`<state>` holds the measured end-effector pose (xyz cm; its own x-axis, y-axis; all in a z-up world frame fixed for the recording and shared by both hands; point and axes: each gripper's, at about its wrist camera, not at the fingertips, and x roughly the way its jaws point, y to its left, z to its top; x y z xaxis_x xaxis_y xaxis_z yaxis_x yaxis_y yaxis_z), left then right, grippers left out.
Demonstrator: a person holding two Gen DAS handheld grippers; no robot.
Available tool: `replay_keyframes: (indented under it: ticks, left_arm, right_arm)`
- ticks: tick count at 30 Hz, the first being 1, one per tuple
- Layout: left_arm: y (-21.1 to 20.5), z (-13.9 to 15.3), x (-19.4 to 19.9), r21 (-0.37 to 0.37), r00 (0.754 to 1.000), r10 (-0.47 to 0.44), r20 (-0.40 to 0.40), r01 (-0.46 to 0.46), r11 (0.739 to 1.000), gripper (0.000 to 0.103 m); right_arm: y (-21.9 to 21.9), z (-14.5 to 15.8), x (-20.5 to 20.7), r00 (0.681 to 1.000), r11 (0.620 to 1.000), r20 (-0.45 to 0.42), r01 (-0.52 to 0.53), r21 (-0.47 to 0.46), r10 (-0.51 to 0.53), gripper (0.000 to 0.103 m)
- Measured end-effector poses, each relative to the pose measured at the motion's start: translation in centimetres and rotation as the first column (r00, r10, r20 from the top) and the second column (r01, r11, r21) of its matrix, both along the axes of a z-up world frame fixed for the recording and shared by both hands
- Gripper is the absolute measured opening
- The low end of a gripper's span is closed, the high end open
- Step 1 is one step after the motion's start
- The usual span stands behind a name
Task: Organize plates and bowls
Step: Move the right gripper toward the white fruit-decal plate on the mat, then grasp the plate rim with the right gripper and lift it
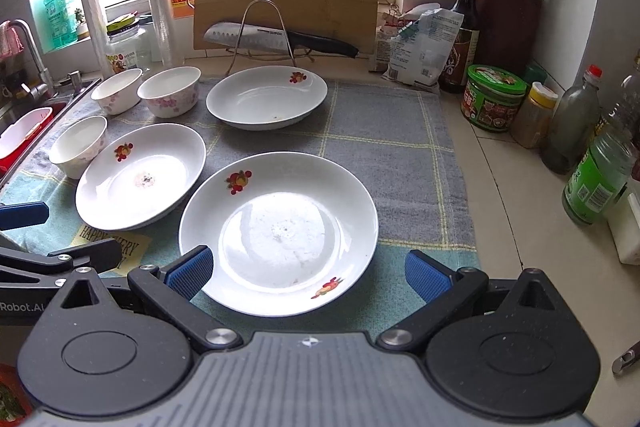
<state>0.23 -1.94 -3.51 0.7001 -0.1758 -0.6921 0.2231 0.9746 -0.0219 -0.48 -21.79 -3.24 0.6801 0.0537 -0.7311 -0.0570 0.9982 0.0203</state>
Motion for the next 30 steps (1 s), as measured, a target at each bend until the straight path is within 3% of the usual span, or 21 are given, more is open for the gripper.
replay_keyframes:
  ticks: [17, 30]
  left_arm:
    - [-3.0, -6.2, 1.8, 0.026, 0.974, -0.189, -0.128, 0.194, 0.981, 0.102]
    - [-4.4, -8.1, 3.8, 0.056, 0.956, -0.26, -0.137, 0.269, 0.962, 0.102]
  right_arm:
    - [-4.3, -3.7, 0.6, 0.989, 0.992, -0.085, 0.123, -0.006, -0.123, 0.103]
    - [-5.3, -4.3, 1.2, 0.98, 0.985, -0.104, 0.17, -0.008, -0.17, 0.103]
